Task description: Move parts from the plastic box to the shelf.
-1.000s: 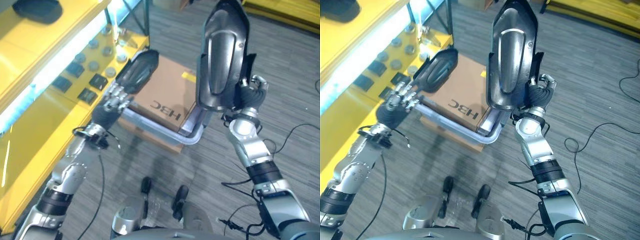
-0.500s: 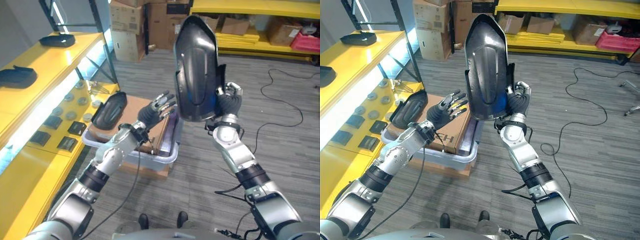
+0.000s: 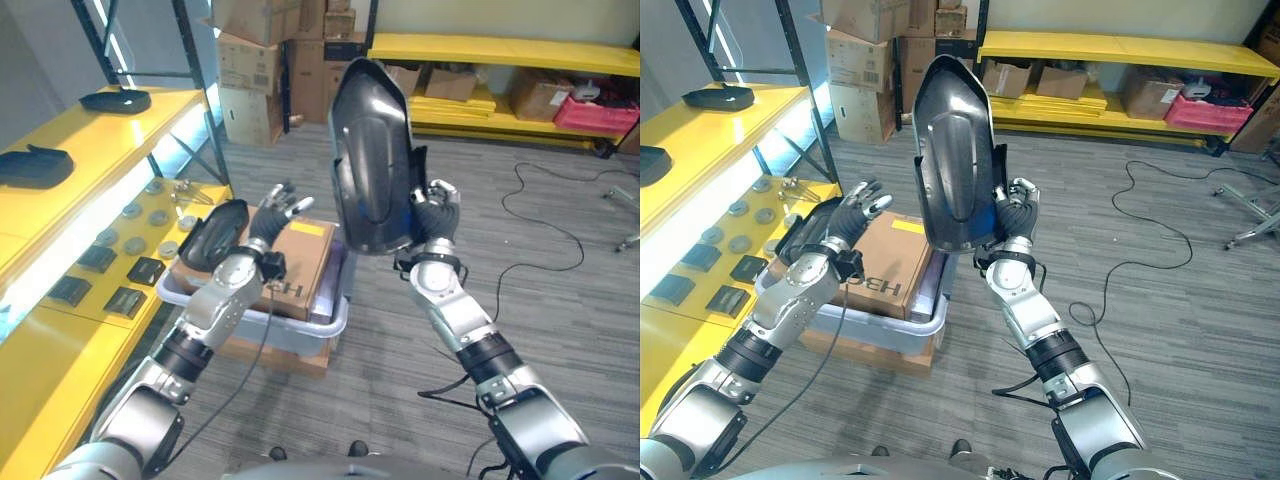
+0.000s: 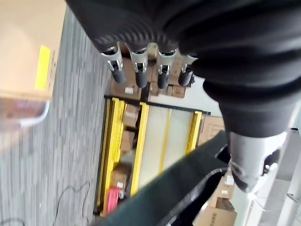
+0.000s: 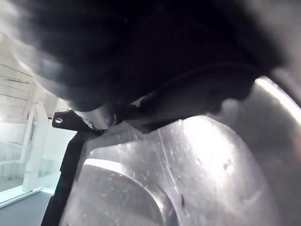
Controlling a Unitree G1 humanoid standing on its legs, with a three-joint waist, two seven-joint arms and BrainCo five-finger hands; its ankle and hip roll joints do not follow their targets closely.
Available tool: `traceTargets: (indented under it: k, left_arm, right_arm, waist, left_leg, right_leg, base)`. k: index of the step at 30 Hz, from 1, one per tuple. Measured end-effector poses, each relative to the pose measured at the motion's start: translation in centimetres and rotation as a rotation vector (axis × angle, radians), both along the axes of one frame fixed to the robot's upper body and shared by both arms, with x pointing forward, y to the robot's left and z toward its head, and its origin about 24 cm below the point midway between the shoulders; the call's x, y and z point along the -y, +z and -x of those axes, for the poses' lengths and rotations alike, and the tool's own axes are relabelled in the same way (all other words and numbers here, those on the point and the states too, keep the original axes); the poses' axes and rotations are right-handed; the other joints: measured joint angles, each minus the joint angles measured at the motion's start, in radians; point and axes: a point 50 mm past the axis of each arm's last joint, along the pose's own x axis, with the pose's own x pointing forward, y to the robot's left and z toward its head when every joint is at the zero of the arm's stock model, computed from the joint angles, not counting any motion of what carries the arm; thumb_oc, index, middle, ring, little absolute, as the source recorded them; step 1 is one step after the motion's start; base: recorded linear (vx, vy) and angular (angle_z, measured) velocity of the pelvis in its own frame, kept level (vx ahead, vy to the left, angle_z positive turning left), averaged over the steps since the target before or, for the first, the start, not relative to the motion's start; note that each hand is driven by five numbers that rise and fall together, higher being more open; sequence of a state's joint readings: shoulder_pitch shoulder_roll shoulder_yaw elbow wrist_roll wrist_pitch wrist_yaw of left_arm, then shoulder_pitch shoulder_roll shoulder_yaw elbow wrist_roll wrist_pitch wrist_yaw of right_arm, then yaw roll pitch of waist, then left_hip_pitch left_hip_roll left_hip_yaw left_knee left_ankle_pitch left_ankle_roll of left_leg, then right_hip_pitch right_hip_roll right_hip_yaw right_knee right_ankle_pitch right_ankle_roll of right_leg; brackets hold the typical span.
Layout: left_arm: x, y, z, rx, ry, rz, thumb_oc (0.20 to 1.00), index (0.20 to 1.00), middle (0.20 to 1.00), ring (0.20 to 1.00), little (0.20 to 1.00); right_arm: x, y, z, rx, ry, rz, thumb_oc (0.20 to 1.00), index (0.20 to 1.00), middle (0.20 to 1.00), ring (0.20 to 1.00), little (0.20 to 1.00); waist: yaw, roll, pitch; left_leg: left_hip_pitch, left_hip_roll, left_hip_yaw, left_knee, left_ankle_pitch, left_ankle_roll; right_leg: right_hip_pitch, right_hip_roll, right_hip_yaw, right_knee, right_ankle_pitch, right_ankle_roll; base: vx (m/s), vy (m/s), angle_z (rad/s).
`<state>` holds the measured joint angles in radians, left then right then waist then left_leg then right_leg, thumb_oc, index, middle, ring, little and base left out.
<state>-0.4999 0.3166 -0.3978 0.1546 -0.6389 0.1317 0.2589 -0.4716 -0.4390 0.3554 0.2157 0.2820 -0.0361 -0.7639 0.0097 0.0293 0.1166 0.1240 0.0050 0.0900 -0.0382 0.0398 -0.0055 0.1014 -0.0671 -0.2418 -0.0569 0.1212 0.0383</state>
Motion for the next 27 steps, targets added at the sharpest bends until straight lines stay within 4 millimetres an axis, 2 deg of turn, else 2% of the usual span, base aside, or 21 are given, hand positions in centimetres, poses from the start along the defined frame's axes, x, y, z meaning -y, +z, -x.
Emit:
traceTargets:
  k: [5,8,15,19,27]
  left_arm:
    - [-0.1,-0.5,-0.1,-0.018,0.032,-0.006,1.0,1.0,1.0,1.0,1.0]
    - [0.8,-0.6,0.0,-0.048,0.007,0.066,1.0,1.0,1.0,1.0,1.0]
    - [1.8,-0.8,0.2,-0.099,-0.029,0.169,1.0,1.0,1.0,1.0,1.0]
    - [2.4,-0.9,0.3,-0.117,-0.055,0.208,1.0,1.0,1.0,1.0,1.0]
    - [2.9,-0.9,0.5,-0.112,-0.101,0.203,1.0,1.0,1.0,1.0,1.0]
  right_arm:
    - [-0.2,-0.1,0.0,-0.005,0.014,-0.004,0.2,0.2,0.2,0.2,0.2]
    - [-0.8,-0.2,-0.1,-0.011,0.032,-0.023,0.2,0.2,0.2,0.2,0.2]
    - [-1.2,-0.6,-0.1,-0.025,0.042,-0.029,0.2,0.2,0.2,0.2,0.2]
    - [-1.4,-1.6,-0.1,-0.073,0.04,-0.014,0.2,0.2,0.2,0.2,0.2]
    - [-2.4,-2.1,-0.1,-0.101,0.055,-0.038,0.2,0.2,0.2,0.2,0.2]
  waist:
    - [0.006,0.0,0.0]
    - [0.005,0.0,0.0]
    - [-0.001,0.0,0.0]
    - [-0.006,0.0,0.0]
    - [-0.007,0.0,0.0]
  left_leg:
    - [0.001,0.0,0.001,-0.002,0.002,0.001]
    - [0.001,0.0,0.003,-0.002,0.002,0.001]
    - [0.003,0.0,0.014,-0.002,0.002,0.001]
    - [0.004,0.0,0.018,-0.003,0.002,0.001]
    - [0.007,0.0,0.019,-0.003,0.002,0.001]
  right_leg:
    - [0.0,0.001,0.0,-0.009,0.006,0.001]
    - [0.001,0.002,0.002,-0.013,0.007,0.001]
    - [0.001,0.002,0.011,-0.019,0.011,0.003]
    - [0.003,0.002,0.013,-0.024,0.013,0.007]
    - [0.005,0.002,0.014,-0.024,0.017,0.001]
  base:
    - [0.0,0.0,0.0]
    - [0.0,0.0,0.0]
    - [0.01,-0.003,-0.04]
    - [0.0,-0.004,-0.02]
    - [0.0,0.0,0.0]
